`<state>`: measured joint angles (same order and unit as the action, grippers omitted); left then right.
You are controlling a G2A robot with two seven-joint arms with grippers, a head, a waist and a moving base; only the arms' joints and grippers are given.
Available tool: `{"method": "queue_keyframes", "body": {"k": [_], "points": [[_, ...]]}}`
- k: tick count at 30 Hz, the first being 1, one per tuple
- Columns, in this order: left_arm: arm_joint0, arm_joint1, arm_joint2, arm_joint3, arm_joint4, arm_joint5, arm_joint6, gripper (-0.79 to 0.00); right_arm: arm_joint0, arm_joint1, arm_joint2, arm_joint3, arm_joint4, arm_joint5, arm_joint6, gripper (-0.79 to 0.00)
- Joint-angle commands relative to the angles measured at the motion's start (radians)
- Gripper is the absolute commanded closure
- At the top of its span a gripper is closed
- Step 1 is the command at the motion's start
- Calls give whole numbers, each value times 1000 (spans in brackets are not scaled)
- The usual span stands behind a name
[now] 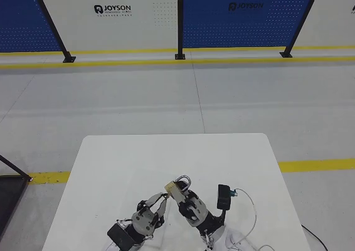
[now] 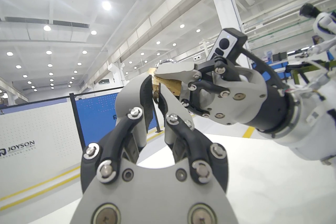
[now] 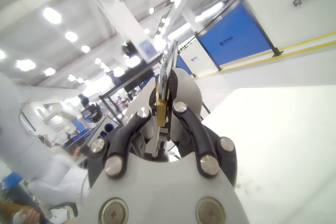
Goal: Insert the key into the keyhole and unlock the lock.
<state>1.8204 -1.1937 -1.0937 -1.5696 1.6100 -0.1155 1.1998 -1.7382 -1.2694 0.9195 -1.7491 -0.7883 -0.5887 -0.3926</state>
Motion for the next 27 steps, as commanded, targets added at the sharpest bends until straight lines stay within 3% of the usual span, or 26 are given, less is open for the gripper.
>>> {"method": "queue_keyframes", "body": {"k": [1, 7, 14, 20, 27], "points": [[20, 9, -29, -24, -30, -67, -19, -785, 3, 1, 10, 9, 1, 14, 14, 0], [146, 54, -215, -132, -131, -275, -80, -785, 34, 7, 31, 71, 0, 81, 162, 0], [282, 85, -440, -171, -162, -291, -124, -785, 136, -12, -61, 192, -56, 198, 379, 0], [301, 90, -497, -143, -215, -320, -168, -785, 224, -46, -186, 282, -110, 280, 516, 0], [301, 90, -497, -143, -215, -320, -168, -785, 301, -88, -273, 388, -108, 359, 538, 0]]}}
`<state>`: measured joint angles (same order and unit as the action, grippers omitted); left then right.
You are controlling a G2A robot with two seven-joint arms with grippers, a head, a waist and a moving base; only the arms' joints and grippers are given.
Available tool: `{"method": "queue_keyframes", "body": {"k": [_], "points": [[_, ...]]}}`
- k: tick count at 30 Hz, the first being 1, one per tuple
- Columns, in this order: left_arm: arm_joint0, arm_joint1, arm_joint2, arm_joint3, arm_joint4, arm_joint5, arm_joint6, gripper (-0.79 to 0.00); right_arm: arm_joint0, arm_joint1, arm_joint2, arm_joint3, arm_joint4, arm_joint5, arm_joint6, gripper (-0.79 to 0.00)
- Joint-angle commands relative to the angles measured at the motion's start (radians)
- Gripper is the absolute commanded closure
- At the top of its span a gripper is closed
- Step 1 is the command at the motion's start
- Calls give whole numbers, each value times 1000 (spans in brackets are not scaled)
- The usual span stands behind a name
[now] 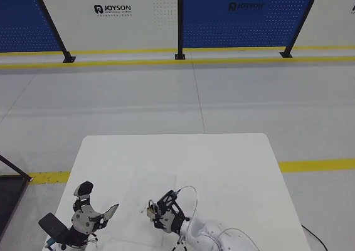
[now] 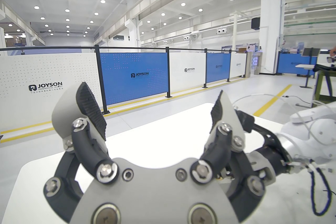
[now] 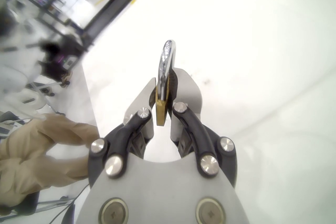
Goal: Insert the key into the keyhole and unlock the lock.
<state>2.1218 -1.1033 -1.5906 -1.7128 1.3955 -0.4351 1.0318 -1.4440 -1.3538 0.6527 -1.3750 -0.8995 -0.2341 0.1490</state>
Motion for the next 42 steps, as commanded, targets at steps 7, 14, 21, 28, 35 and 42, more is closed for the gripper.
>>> {"method": "queue_keyframes", "body": {"k": [7, 14, 21, 28, 35, 42], "points": [[0, 0, 0, 0, 0, 0, 0, -785, 33, -17, -23, 56, 1, 31, 16, -283], [0, 0, 0, 0, 0, 0, 0, -785, 37, -18, -26, 40, -25, 47, 34, -785], [0, 0, 0, 0, 0, 0, 0, -785, 10, -4, -6, -13, -74, 57, 38, -785], [0, 0, 0, 0, 0, 0, 0, -785, -60, 37, 68, -140, -163, 60, 34, -785], [0, 0, 0, 0, 0, 0, 0, -785, -216, 103, 235, -364, -219, 14, 38, -785], [0, 0, 0, 0, 0, 0, 0, -785, -367, 146, 367, -530, -271, -15, -25, -785]]}}
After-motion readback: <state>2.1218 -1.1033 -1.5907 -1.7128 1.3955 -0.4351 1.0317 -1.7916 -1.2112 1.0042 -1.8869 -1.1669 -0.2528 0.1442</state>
